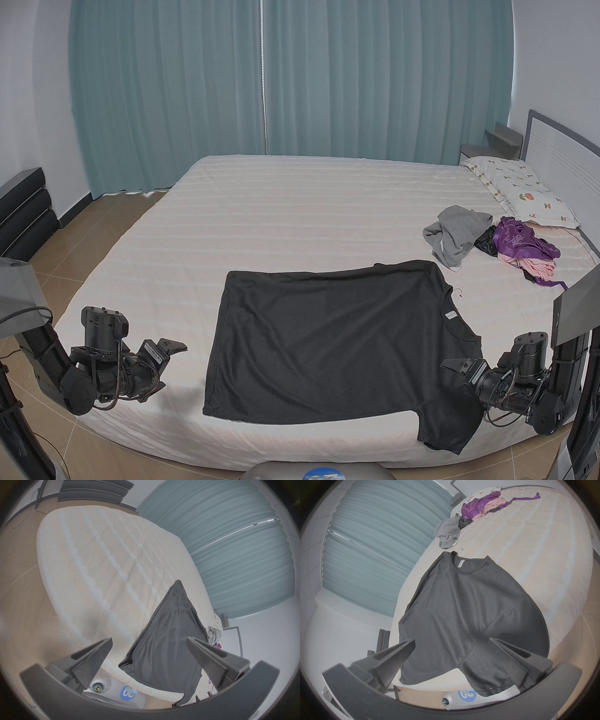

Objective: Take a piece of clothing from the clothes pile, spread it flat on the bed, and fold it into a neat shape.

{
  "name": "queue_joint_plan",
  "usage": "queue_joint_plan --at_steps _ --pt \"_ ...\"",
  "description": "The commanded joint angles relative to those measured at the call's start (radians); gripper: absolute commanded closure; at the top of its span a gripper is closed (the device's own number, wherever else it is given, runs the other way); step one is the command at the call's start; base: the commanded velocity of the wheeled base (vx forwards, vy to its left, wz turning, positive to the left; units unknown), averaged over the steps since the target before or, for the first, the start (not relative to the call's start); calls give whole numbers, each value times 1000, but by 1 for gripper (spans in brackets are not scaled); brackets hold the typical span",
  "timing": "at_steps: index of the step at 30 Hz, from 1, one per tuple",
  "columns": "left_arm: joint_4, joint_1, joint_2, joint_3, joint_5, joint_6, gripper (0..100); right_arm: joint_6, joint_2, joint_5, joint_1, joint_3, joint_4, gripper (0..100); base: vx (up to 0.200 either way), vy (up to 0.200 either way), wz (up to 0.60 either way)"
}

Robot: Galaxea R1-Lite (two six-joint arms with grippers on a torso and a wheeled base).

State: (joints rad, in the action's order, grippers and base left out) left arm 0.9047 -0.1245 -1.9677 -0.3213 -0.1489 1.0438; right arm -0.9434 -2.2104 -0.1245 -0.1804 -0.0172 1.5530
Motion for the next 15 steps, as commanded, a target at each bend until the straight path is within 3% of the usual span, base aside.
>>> queue_joint_plan --at_steps 1,8,15 --pt "0 -15 3 10 0 1 0 0 -5 0 -1 13 13 0 0 -200 0" --pt "0 -40 6 21 2 -2 0 0 -5 0 -1 14 13 0 0 -200 0" --pt "0 -38 4 24 6 -4 0 2 -8 0 -1 14 13 0 0 0 0"
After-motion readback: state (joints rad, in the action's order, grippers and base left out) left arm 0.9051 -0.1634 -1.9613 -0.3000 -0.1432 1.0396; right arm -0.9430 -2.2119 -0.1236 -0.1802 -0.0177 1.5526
